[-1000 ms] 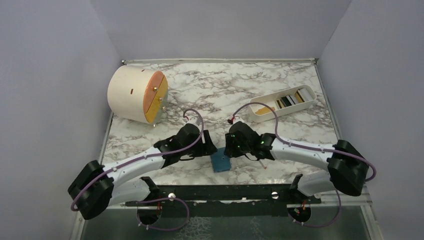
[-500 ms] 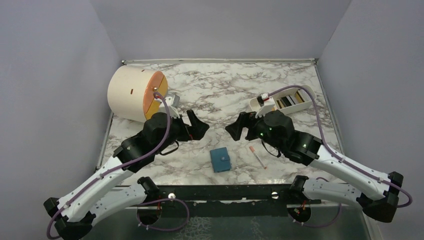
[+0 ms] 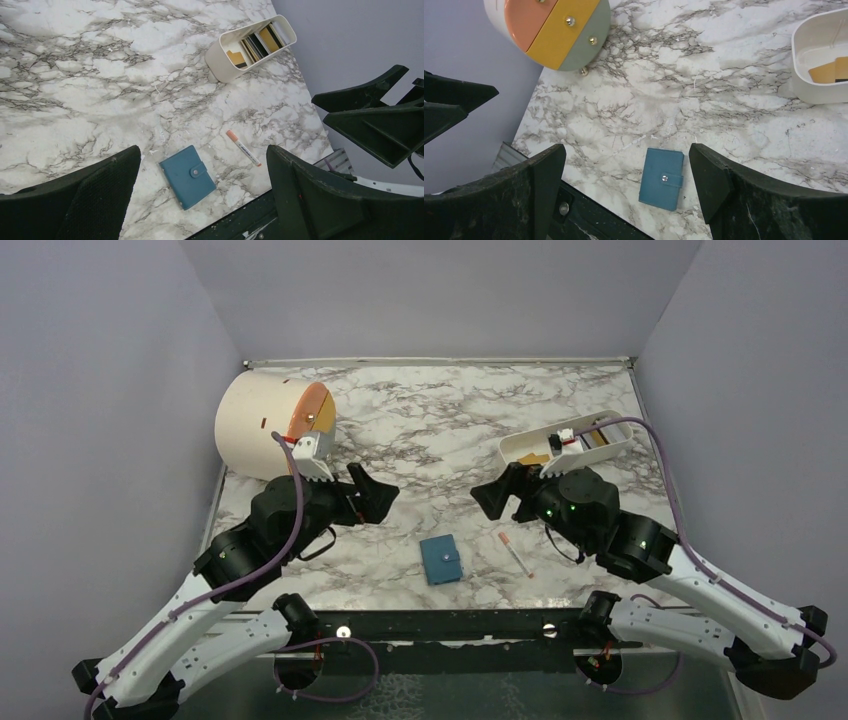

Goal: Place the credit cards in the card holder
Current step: Reset both arms

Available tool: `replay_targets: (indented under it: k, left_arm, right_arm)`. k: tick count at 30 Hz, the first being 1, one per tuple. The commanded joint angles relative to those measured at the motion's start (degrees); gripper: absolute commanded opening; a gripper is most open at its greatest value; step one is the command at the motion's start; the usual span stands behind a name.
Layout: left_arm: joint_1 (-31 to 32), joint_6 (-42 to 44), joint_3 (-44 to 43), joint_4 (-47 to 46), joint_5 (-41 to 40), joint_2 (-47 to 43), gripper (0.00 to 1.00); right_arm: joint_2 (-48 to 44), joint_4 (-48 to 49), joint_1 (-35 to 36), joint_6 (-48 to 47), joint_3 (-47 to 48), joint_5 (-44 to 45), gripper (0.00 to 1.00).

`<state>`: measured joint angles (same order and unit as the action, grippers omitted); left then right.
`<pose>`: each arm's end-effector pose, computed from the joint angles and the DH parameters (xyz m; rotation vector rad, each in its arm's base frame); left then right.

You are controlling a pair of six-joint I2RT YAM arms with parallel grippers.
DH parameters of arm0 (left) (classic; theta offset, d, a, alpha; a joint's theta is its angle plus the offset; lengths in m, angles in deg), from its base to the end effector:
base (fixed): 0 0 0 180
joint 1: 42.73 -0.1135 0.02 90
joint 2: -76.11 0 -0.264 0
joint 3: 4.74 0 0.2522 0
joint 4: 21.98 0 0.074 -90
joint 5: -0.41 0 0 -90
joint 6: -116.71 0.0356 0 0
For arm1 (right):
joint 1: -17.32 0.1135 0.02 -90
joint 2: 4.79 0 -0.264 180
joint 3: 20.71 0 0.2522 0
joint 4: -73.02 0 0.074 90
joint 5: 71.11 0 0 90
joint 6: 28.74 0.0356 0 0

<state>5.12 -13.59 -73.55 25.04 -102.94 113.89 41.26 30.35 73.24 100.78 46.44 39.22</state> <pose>0.0946 -0.0923 0.3753 -0.0426 1.9302 -0.8466 0.1066 0.1355 0.3549 -0.0436 1.9998 0.7594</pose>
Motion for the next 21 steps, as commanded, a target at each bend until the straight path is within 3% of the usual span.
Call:
replay_targets:
  k: [1,21]
  left_arm:
    - [0.1,0.3,1.5,0.4,-1.7,-1.4,0.99]
    - [0.1,-0.5,2.6,-0.6,-1.6,-1.2,0.99]
  right_arm:
    - [0.0,-0.8,0.2,2.5,-0.6,0.8,0.96]
    - [1.1,0.3,0.2,0.4,0.6,-1.1,0.96]
